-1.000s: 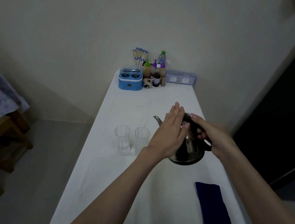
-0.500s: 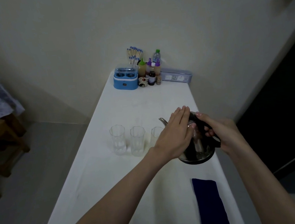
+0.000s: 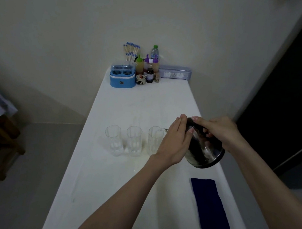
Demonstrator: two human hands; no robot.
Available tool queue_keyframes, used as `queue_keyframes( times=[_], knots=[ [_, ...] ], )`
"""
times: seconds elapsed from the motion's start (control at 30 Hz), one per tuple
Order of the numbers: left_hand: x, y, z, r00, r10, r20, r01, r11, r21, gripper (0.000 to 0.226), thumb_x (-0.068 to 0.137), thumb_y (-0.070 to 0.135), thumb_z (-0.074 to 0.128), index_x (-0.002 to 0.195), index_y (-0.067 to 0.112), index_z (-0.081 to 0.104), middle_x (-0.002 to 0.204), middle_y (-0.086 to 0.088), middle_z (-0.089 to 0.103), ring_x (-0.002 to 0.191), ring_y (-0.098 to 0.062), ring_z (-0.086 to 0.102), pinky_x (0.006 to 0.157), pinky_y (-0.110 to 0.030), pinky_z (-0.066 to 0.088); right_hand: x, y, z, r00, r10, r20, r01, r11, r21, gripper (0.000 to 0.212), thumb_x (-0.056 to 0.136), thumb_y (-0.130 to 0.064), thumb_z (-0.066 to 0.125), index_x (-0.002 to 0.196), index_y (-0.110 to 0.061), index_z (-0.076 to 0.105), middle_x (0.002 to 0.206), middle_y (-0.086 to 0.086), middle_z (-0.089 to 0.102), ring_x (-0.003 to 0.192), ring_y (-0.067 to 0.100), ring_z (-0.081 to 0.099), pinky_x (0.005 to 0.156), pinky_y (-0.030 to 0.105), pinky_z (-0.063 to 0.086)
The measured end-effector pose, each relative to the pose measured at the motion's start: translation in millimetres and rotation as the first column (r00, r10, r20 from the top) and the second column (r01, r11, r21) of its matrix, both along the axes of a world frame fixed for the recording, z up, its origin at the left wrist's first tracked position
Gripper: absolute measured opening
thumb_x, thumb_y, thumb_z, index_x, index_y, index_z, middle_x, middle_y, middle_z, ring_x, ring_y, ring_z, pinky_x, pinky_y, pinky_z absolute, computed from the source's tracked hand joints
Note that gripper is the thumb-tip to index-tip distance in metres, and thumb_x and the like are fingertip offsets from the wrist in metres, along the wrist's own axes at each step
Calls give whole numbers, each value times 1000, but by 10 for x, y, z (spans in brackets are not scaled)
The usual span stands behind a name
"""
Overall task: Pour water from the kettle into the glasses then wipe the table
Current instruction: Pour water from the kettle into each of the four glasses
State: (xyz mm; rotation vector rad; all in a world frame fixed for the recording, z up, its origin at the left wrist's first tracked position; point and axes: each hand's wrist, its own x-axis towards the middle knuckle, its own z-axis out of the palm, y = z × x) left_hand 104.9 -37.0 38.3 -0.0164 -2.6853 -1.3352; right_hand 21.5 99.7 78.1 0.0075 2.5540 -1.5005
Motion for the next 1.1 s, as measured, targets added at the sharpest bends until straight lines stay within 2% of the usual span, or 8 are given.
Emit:
queue_keyframes(
  times=[0.17, 0.37, 0.47, 0.7, 0.87, 1.1],
  knots=[
    [-24, 31, -23, 1000, -1, -2, 1, 1000, 28, 57, 104, 35, 26, 153, 10, 10, 162, -3, 11, 149, -11, 6, 117, -19, 3, -17, 24, 46, 1000, 7, 5, -7, 999, 35, 55, 57, -61, 86, 55, -9, 68, 54, 4, 66, 54, 21, 60, 60, 38, 56],
    [-62, 74, -41, 999, 21, -26, -19, 998, 57, 57, 103, 37, 25, 154, 14, 10, 162, 1, 10, 148, -9, 6, 120, -24, 5, -16, 59, 144, 1000, 20, -14, -19, 996, 83, 57, 57, -63, 85, 56, -8, 70, 57, 7, 69, 58, 23, 65, 67, 52, 61],
    [-76, 80, -30, 999, 29, -35, -27, 998, 59, 58, 103, 38, 26, 154, 15, 10, 162, 2, 10, 148, -8, 6, 119, -22, 4, -28, 60, 176, 1000, 25, -17, -23, 996, 90, 57, 57, -63, 86, 55, -9, 70, 56, 7, 68, 57, 23, 65, 66, 54, 61],
    [-73, 62, -7, 998, 34, -45, -32, 998, 53, 57, 103, 36, 27, 153, 14, 10, 162, 1, 11, 148, -9, 6, 118, -21, 3, -35, 22, 203, 999, 36, -15, -34, 994, 104, 57, 59, -63, 85, 58, -8, 71, 61, 10, 71, 59, 23, 66, 65, 52, 61],
    [-57, 38, 12, 998, 38, -46, -36, 998, 55, 57, 104, 35, 27, 153, 13, 11, 162, -1, 11, 148, -10, 7, 117, -20, 4, -42, -3, 190, 999, 44, -19, -42, 995, 96, 57, 59, -64, 84, 55, -9, 70, 56, 7, 68, 57, 22, 64, 56, 39, 54],
    [-52, 22, 13, 999, 40, -35, -38, 997, 68, 57, 104, 36, 27, 153, 13, 10, 162, -1, 11, 148, -10, 7, 117, -20, 4, -31, -34, 200, 998, 53, -23, -50, 993, 111, 55, 62, -63, 84, 54, -11, 68, 52, 5, 65, 55, 22, 63, 51, 32, 49]
  ],
)
